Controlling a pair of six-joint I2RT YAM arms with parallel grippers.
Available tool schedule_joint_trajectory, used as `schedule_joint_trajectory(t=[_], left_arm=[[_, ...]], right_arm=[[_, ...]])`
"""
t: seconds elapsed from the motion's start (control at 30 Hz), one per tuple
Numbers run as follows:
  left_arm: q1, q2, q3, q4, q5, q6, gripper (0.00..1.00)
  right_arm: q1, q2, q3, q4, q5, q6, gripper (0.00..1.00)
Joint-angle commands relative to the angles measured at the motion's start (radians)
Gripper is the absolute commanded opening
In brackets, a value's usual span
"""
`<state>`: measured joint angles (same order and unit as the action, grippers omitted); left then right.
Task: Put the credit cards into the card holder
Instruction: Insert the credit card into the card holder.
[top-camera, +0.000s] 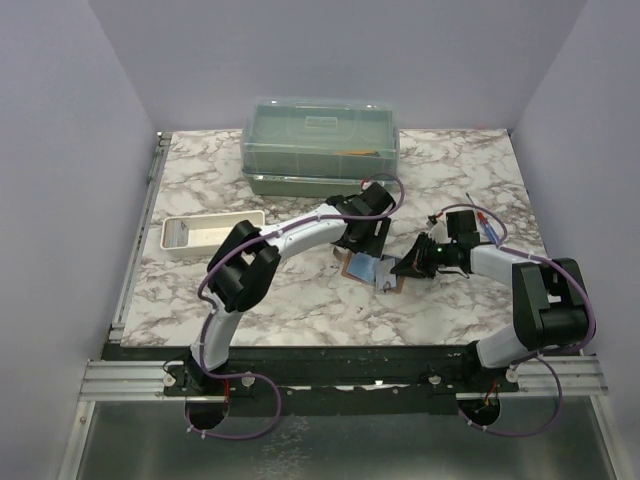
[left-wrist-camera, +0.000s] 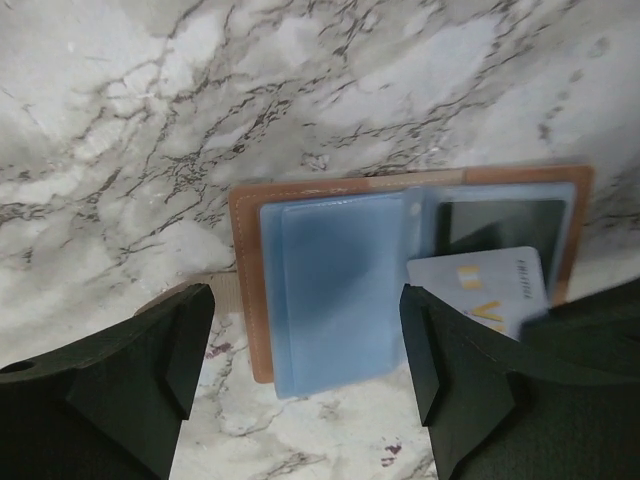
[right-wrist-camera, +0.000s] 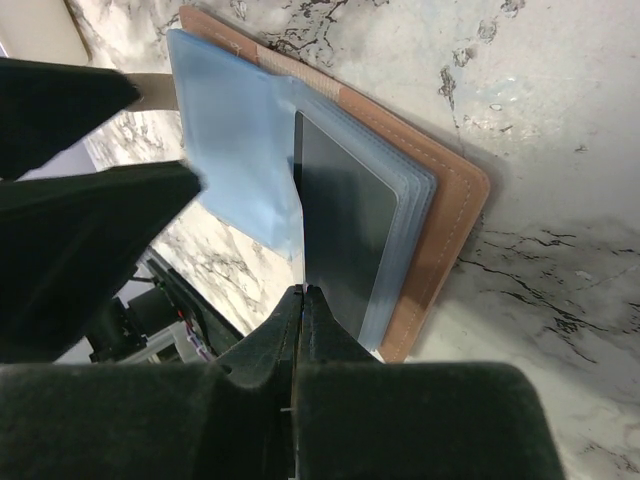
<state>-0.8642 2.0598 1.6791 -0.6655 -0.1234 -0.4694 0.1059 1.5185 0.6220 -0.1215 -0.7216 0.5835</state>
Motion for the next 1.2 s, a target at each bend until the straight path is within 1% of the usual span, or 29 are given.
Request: schedule_joint_trajectory(t=[0.0,0.2,0.27,0.37,0.47,0.57,0.73,0.87,1.07,1.17], left_arm=[[-0.001,0.067,-0.004,-0.04,0.025,0.003,0.8],[-0.001,0.086,-0.062,-0.034,-0.024,0.001,0.77],[-0.001,0.095,-0.078,-0.032,-0.023,-0.001,0.74],[-0.002,0.099,-0.109,-0.021,-0.018,-0.013,0.67],[-0.001,0.09,-0.143,-0.005,-0.032,-0.018,0.55],[0.002,0.085,-0.166,0.005,-0.035,-0.02,0.5],[0.004,0.079,-0.186,0.02,-0.016,-0.027,0.48],[0.002,0.073,-0.188,0.022,-0.007,-0.026,0.48],[0.004,0.062,-0.181,0.021,0.02,-0.025,0.54],[0.003,0.06,-0.177,0.021,0.034,-0.026,0.55]], right_arm=[[0.006,-0.027,0.028,-0.03,0.036,-0.002,0.0],[0.006,-0.032,0.032,-0.044,0.04,-0.005,0.0],[0.006,-0.031,0.034,-0.047,0.045,-0.004,0.0],[0.006,-0.034,0.043,-0.055,0.06,0.003,0.0],[0.006,-0.043,0.049,-0.064,0.083,0.017,0.0],[0.009,-0.042,0.057,-0.079,0.101,0.019,0.0],[0.024,-0.025,0.059,-0.066,0.095,0.025,0.0],[0.031,-0.001,0.053,-0.024,0.066,0.033,0.0],[0.038,0.039,0.06,0.026,0.047,0.037,0.0],[0.038,0.062,0.068,0.043,0.046,0.036,0.0]])
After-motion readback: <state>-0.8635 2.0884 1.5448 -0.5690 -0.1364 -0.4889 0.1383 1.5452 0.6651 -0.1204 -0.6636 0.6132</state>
